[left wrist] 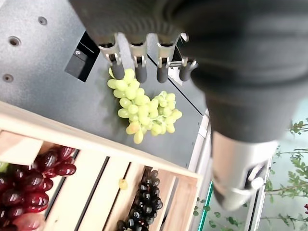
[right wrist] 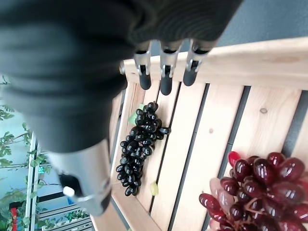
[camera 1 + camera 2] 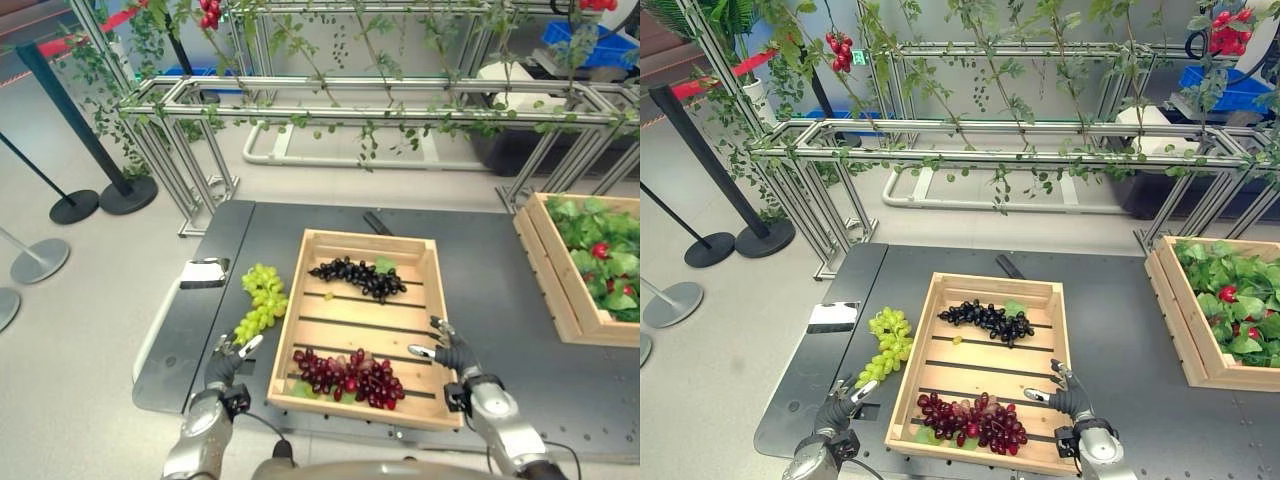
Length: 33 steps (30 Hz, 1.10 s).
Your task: Pick up the fruits from the basket on one side to the basket on the other side
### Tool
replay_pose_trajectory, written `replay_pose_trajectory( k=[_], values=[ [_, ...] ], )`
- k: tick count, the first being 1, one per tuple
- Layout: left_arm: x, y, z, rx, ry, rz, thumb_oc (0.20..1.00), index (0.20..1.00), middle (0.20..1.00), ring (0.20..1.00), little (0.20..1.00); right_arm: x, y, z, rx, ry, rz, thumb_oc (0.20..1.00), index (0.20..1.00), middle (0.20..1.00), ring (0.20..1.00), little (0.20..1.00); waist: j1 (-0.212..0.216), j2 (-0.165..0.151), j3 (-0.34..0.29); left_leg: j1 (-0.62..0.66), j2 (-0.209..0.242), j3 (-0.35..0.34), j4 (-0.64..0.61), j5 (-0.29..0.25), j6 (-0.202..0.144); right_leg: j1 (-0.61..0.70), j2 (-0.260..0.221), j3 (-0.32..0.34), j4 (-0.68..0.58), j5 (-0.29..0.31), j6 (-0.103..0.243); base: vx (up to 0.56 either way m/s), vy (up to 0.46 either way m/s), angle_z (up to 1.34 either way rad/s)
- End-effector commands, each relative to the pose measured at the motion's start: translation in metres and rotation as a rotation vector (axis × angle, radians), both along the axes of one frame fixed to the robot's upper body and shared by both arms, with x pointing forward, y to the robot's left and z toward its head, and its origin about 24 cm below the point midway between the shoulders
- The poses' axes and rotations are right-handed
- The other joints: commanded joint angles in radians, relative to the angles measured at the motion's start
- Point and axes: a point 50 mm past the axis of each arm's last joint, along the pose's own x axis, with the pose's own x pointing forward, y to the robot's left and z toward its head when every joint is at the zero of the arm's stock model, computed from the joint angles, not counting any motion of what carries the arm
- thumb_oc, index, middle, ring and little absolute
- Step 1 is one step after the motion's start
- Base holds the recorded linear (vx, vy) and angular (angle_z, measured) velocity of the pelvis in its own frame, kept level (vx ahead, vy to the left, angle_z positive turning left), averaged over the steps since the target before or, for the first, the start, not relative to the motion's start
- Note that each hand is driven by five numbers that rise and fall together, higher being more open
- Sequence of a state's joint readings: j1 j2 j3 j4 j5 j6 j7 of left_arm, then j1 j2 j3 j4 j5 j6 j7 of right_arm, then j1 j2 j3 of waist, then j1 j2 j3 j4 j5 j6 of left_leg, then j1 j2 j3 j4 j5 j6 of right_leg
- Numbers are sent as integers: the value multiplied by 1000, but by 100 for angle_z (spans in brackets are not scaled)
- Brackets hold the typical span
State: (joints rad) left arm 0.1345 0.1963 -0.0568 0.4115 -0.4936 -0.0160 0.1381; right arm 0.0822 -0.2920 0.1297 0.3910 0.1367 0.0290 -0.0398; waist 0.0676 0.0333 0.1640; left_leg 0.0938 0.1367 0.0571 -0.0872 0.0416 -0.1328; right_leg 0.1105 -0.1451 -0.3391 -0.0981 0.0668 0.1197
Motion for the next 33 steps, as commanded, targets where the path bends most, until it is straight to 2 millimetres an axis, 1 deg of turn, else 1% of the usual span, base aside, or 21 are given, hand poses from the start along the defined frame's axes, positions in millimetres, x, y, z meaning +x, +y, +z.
replay_pose_trajectory(
  k=[1, 6, 9, 15, 19, 27, 33],
  values=[
    [22, 8, 23, 21, -126, 7, 1000, 1000, 1000, 1000, 1000, 23, 0, 33, -32, -169, 46, 1000, 1000, 1000, 1000, 1000, -4, -32, 9, -30, -24, -5, 15, -30, 17, 102, -44, -57, 26, -155, 45, 0, 0, 0],
    [22, 8, 23, 28, -121, 4, 1000, 1000, 1000, 1000, 1000, 22, -1, 32, -38, -158, 51, 1000, 1000, 1000, 1000, 1000, -5, -32, 9, -28, -23, -3, 15, -30, 17, 105, -43, -58, 24, -156, 45, 0, 0, 0],
    [23, 9, 26, 43, -137, 6, 1000, 1000, 1000, 1000, 1000, 24, -1, 34, -46, -169, 58, 1000, 1000, 1000, 1000, 1000, -4, -34, 11, -30, -22, -3, 15, -29, 17, 105, -43, -59, 23, -155, 44, 0, 0, 0],
    [24, 9, 30, 50, -155, -5, 1000, 1000, 1000, 1000, 1000, 30, -2, 41, -81, -191, 83, 1000, 1000, 1000, 1000, 1000, 7, -43, 16, -37, -23, -9, 13, -27, 16, 103, -40, -65, 21, -154, 43, 0, 0, 0],
    [24, 12, 31, 76, -158, -9, 1000, 1000, 1000, 1000, 1000, 32, -4, 42, -94, -193, 87, 1000, 1000, 1000, 1000, 1000, 11, -48, 17, -36, -21, -12, 12, -26, 15, 102, -40, -67, 22, -154, 44, 0, 0, 0],
    [23, 12, 32, 74, -160, -17, 1000, 1000, 1000, 1000, 1000, 34, -5, 44, -124, -186, 111, 1000, 1000, 1000, 1000, 1000, 22, -57, 13, -38, -22, -17, 12, -27, 16, 107, -39, -80, 24, -155, 44, 0, 0, 0],
    [24, 12, 35, 83, -170, -31, 1000, 1000, 1000, 1000, 1000, 41, -9, 48, -190, -179, 141, 1000, 1000, 1000, 1000, 1000, 37, -67, 13, -45, -24, -23, 12, -25, 18, 106, -38, -87, 22, -153, 44, 0, 0, 0]
  ],
)
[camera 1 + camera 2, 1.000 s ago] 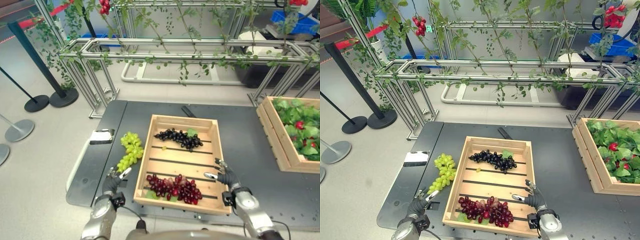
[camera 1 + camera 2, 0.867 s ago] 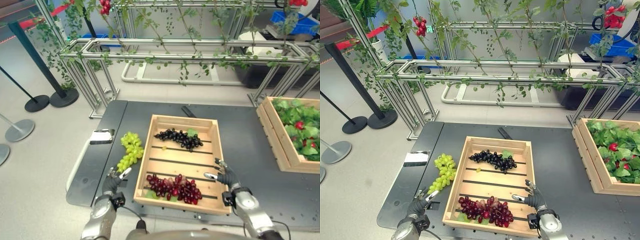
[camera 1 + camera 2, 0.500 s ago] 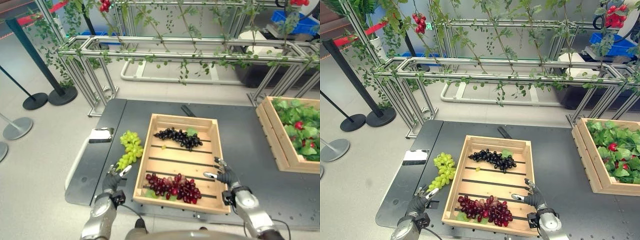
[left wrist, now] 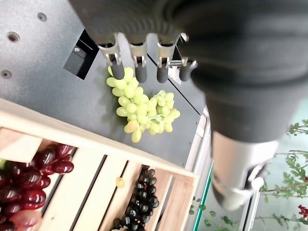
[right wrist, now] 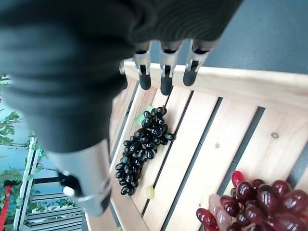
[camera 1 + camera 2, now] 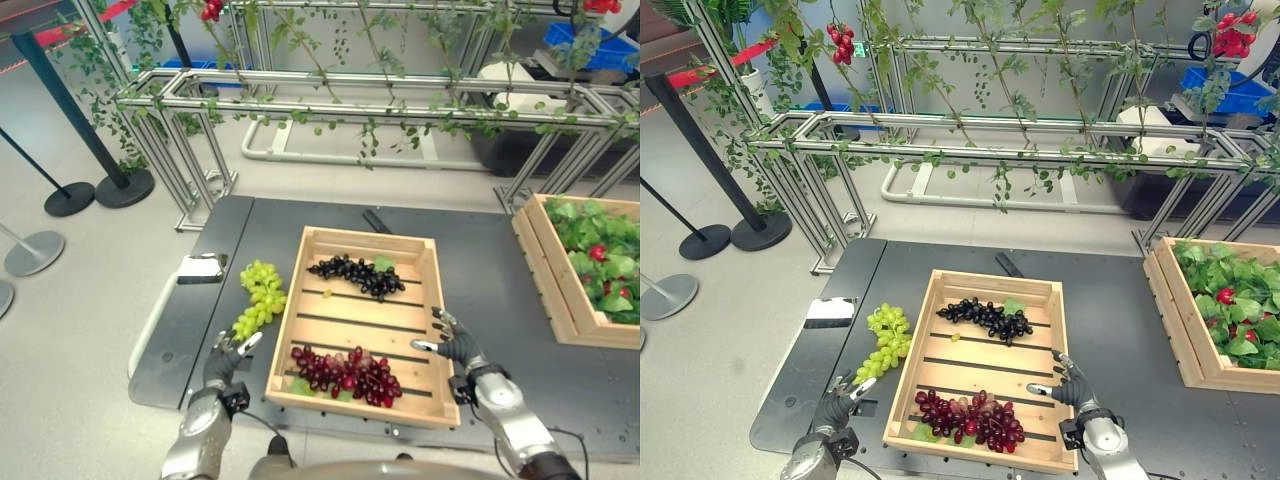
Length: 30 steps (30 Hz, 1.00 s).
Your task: Pick up the fruits from the basket on one side to the basket on the other side
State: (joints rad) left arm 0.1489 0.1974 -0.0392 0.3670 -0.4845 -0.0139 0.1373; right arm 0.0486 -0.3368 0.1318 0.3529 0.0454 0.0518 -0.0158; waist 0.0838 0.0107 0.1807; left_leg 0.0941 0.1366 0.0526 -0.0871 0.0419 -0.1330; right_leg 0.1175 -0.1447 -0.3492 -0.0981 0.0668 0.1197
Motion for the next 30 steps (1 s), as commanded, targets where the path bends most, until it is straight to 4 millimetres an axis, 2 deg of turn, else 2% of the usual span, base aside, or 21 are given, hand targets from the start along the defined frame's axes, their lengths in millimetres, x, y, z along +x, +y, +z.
replay_pose_trajectory(
  k=[1, 7, 11, 15, 17, 21, 22, 23, 30],
  values=[
    [23, 9, 30, 78, -145, -45, 1000, 1000, 1000, 1000, 1000, 32, -8, 35, -136, -131, 84, 1000, 1000, 1000, 1000, 1000, 30, -52, -2, -49, -23, -21, 12, -24, 18, 97, -38, -81, 22, -152, 44, 0, 0, 0],
    [25, 7, 38, 77, -181, -77, 1000, 1000, 1000, 1000, 1000, 50, -21, 42, -319, -84, 157, 1000, 1000, 1000, 1000, 1000, 61, -74, 4, -62, -24, -35, 14, -21, 18, 93, -39, -88, 24, -147, 45, -7, -16, 6],
    [28, 4, 45, 76, -209, -132, 1000, 1000, 1000, 1000, 1000, 63, -18, 43, -446, -28, 261, 1000, 1000, 1000, 1000, 1000, 92, -90, 15, -79, -24, -49, 14, -16, 18, 85, -35, -97, 24, -143, 44, -19, -19, 6],
    [33, 1, 56, 74, -251, -173, 1000, 1000, 1000, 1000, 1000, 75, -4, 37, -535, 17, 355, 1000, 1000, 1000, 1000, 1000, 123, -108, 36, -103, -22, -66, 13, -7, 15, 72, -31, -107, 24, -139, 43, -42, -29, 16],
    [38, -4, 63, 80, -280, -212, 1000, 1000, 1000, 1000, 1000, 81, 14, 27, -565, 64, 426, 1000, 1000, 1000, 1000, 1000, 152, -117, 57, -126, -22, -81, 13, 5, 12, 58, -24, -117, 23, -136, 40, -67, -41, 15],
    [43, -7, 68, 84, -302, -234, 1000, 1000, 1000, 1000, 1000, 82, 24, 15, -569, 113, 450, 1000, 1000, 1000, 1000, 1000, 167, -122, 71, -145, -21, -94, 13, 15, 8, 47, -21, -126, 23, -133, 39, -53, -25, 15],
    [47, -9, 72, 93, -311, -256, 1000, 1000, 1000, 1000, 1000, 83, 38, 9, -578, 137, 494, 1000, 1000, 1000, 1000, 1000, 182, -126, 85, -165, -19, -109, 11, 26, 3, 36, -15, -136, 21, -129, 38, -86, -30, 19],
    [50, -11, 74, 97, -320, -258, 1000, 1000, 1000, 1000, 1000, 76, 43, -2, -561, 185, 505, 1000, 1000, 1000, 1000, 1000, 192, -128, 96, -180, -17, -119, 9, 34, 1, 27, -11, -140, 20, -128, 36, -85, -30, 23],
    [56, -12, 80, 111, -340, -256, 1000, 1000, 1000, 1000, 1000, 63, 59, -22, -521, 245, 517, 1000, 1000, 1000, 1000, 1000, 215, -129, 127, -227, -14, -150, 7, 53, -13, 4, 0, -164, 19, -130, 31, -44, -15, 15]
  ],
)
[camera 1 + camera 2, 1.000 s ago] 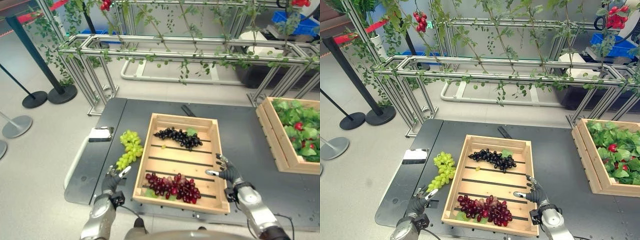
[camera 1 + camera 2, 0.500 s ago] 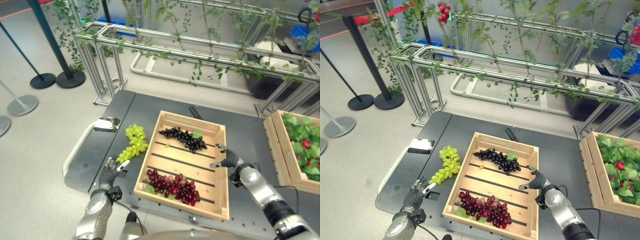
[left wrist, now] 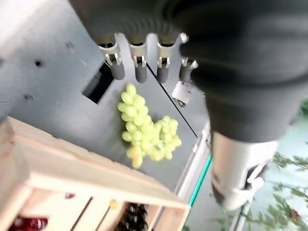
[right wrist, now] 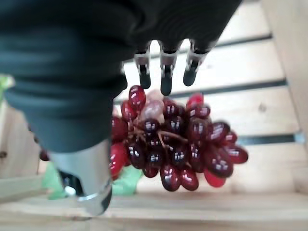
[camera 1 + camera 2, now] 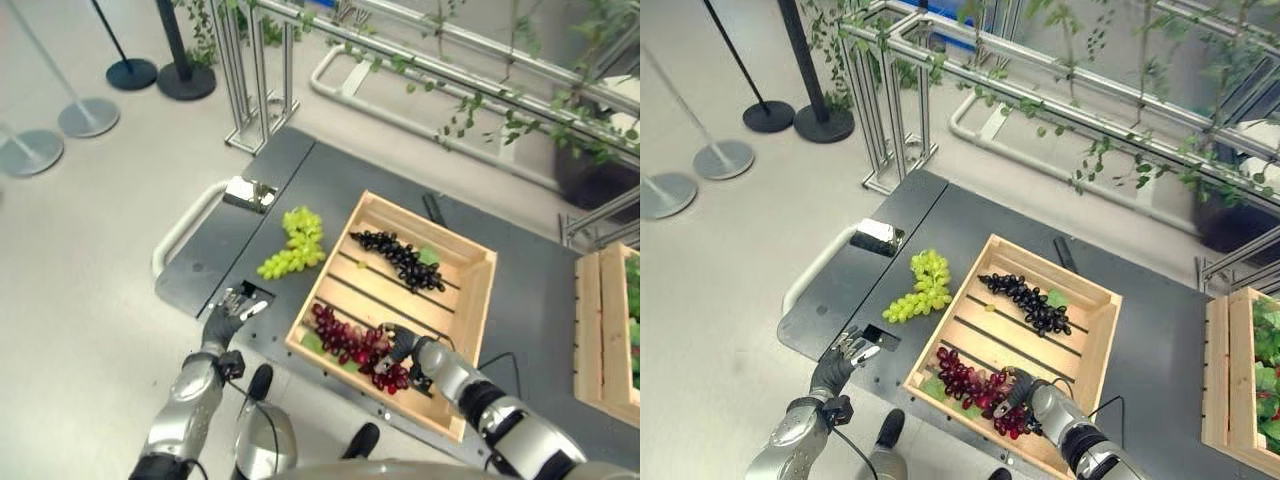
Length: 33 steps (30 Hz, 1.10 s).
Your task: Pick up the fruits from the basket on one side to the basket on the other side
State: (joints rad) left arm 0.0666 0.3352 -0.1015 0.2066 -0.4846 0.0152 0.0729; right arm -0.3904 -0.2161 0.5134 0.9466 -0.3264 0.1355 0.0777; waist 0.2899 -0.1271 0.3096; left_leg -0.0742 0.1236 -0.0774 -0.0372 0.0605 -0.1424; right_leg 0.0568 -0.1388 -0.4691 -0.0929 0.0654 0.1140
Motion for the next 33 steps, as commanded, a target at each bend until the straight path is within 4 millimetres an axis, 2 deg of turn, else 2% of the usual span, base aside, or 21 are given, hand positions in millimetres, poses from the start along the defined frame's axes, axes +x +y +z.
replay_pose_trajectory(
  k=[1, 8, 16, 33],
  values=[
    [18, -15, 29, 11, -144, -58, 1000, 1000, 1000, 1000, 1000, 16, -8, 12, -55, -60, 22, 1000, 1000, 1000, 1000, 1000, 11, 10, 3, -68, -3, -25, -46, 42, -3, 57, -7, -48, 12, -123, 38, -46, -23, 15],
    [24, -16, 35, 17, -165, -34, 1000, 1000, 1000, 1000, 1000, 6, 4, 3, 41, -35, -51, 1000, 1000, 1000, 1000, 1000, 9, 17, 38, -114, 5, -46, -49, 64, -18, 22, 7, -62, 13, -122, 30, -48, -7, 8],
    [28, -17, 40, 6, -191, 2, 1000, 1000, 1000, 1000, 1000, 6, 15, 7, 105, -69, -74, 1000, 1000, 1000, 1000, 1000, 1, 24, 65, -146, 15, -51, -48, 82, -26, -2, 18, -62, 11, -124, 24, -24, -5, 3],
    [31, -40, 55, -71, -253, -40, 1000, 1000, 1000, 1000, 1000, 18, -16, 7, 26, -118, -396, 1000, 1000, 1000, 1000, 1000, 7, 75, 102, -176, -5, -75, -41, 91, -19, -16, -3, -103, 30, -120, 27, -12, 9, 6]
  ],
)
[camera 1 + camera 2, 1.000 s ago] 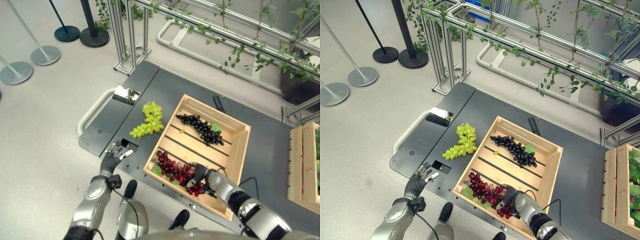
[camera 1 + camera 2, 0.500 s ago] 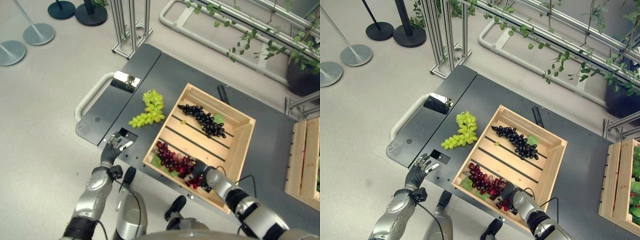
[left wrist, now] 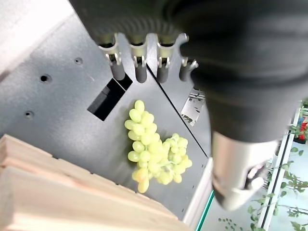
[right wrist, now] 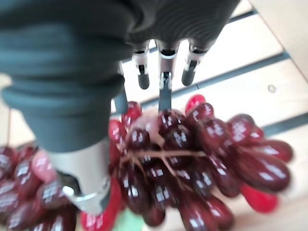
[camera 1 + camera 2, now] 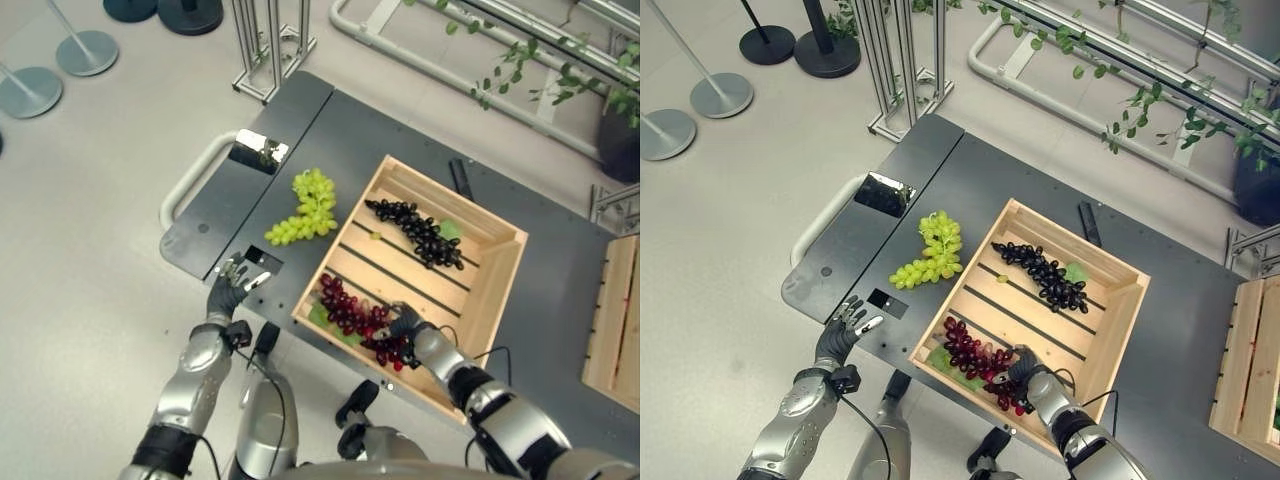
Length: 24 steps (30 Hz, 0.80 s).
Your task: Pick up the fruits from the basket on one side to the basket on the other side
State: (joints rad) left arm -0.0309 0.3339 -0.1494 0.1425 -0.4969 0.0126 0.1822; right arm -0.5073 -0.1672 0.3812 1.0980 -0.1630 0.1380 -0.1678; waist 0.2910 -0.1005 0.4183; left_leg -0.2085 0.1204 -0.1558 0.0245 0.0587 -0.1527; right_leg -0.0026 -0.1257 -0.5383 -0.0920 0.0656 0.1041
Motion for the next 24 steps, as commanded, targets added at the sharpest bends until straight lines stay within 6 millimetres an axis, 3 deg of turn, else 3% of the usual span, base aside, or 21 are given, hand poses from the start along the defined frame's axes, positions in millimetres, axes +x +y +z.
replay_pose_trajectory(
  k=[1, 8, 9, 10, 11, 13, 14, 16, 17, 18, 19, 21, 24],
  values=[
    [5, -25, 26, -73, -135, -70, 1000, 1000, 1000, 1000, 1000, -9, -4, -10, -20, 58, -56, 1000, 1000, 1000, 1000, 1000, 8, 53, -3, -44, -2, 1, -101, 93, -8, 42, -19, -36, 33, -120, 38, -16, 18, 10],
    [9, -36, 34, -66, -169, -136, 1000, 1000, 1000, 1000, 1000, -7, 0, -10, -58, 72, -29, 1000, 1000, 1000, 1000, 1000, 29, 68, 18, -68, -14, -19, -99, 99, -6, 30, -27, -59, 44, -119, 42, -3, -6, 9],
    [10, -39, 38, -70, -183, -146, 1000, 1000, 1000, 1000, 1000, -5, -1, -9, -79, 73, -25, 1000, 1000, 1000, 1000, 1000, 35, 65, 21, -66, -9, -28, -102, 77, -14, 34, -21, -50, 42, -143, 46, -20, -13, 20],
    [10, -39, 38, -70, -185, -149, 1000, 1000, 1000, 1000, 1000, -5, -2, -8, -78, 72, -27, 1000, 1000, 1000, 1000, 1000, 39, 71, 27, -76, -15, -26, -99, 100, -6, 24, -27, -64, 47, -119, 43, 67, -76, 22],
    [11, -41, 39, -74, -189, -151, 1000, 1000, 1000, 1000, 1000, -4, -2, -8, -86, 70, -28, 1000, 1000, 1000, 1000, 1000, 39, 67, 25, -70, -10, -28, -102, 78, -14, 31, -22, -52, 44, -142, 46, -94, 77, 19],
    [13, -44, 43, -80, -204, -160, 1000, 1000, 1000, 1000, 1000, -1, -2, -5, -91, 59, -35, 1000, 1000, 1000, 1000, 1000, 49, 75, 37, -89, -18, -28, -97, 103, -5, 11, -31, -67, 55, -119, 43, -12, 16, 17],
    [13, -44, 43, -80, -203, -158, 1000, 1000, 1000, 1000, 1000, -1, -2, -5, -92, 59, -33, 1000, 1000, 1000, 1000, 1000, 45, 70, 33, -79, -12, -30, -101, 80, -13, 21, -25, -52, 50, -143, 46, 72, -55, 7],
    [16, -48, 48, -86, -225, -168, 1000, 1000, 1000, 1000, 1000, 2, 5, -3, -119, 55, 7, 1000, 1000, 1000, 1000, 1000, 58, 78, 53, -98, -20, -30, -96, 104, -2, 2, -36, -68, 64, -119, 44, -5, 6, 6],
    [16, -48, 48, -87, -224, -166, 1000, 1000, 1000, 1000, 1000, 2, 6, -3, -120, 55, 9, 1000, 1000, 1000, 1000, 1000, 54, 72, 49, -88, -15, -32, -100, 82, -10, 11, -29, -54, 60, -143, 47, -83, 73, 5],
    [17, -50, 50, -87, -232, -172, 1000, 1000, 1000, 1000, 1000, 0, 11, -5, -132, 68, 39, 1000, 1000, 1000, 1000, 1000, 60, 79, 60, -103, -22, -30, -96, 105, -1, -6, -38, -68, 68, -120, 43, 82, -57, 4],
    [18, -51, 51, -86, -234, -172, 1000, 1000, 1000, 1000, 1000, -1, 14, -6, -145, 78, 59, 1000, 1000, 1000, 1000, 1000, 58, 74, 60, -94, -15, -32, -100, 83, -9, 1, -32, -55, 66, -144, 47, -83, 79, 5],
    [19, -52, 52, -82, -236, -172, 1000, 1000, 1000, 1000, 1000, -3, 18, -8, -165, 85, 90, 1000, 1000, 1000, 1000, 1000, 63, 77, 69, -110, -23, -32, -94, 106, 0, -16, -39, -69, 75, -121, 44, 4, -7, 9],
    [21, -54, 55, -83, -248, -169, 1000, 1000, 1000, 1000, 1000, -5, 26, -10, -226, 99, 165, 1000, 1000, 1000, 1000, 1000, 67, 71, 78, -111, -16, -38, -99, 86, -10, -12, -32, -59, 77, -150, 46, 60, -57, 4]
  ],
)
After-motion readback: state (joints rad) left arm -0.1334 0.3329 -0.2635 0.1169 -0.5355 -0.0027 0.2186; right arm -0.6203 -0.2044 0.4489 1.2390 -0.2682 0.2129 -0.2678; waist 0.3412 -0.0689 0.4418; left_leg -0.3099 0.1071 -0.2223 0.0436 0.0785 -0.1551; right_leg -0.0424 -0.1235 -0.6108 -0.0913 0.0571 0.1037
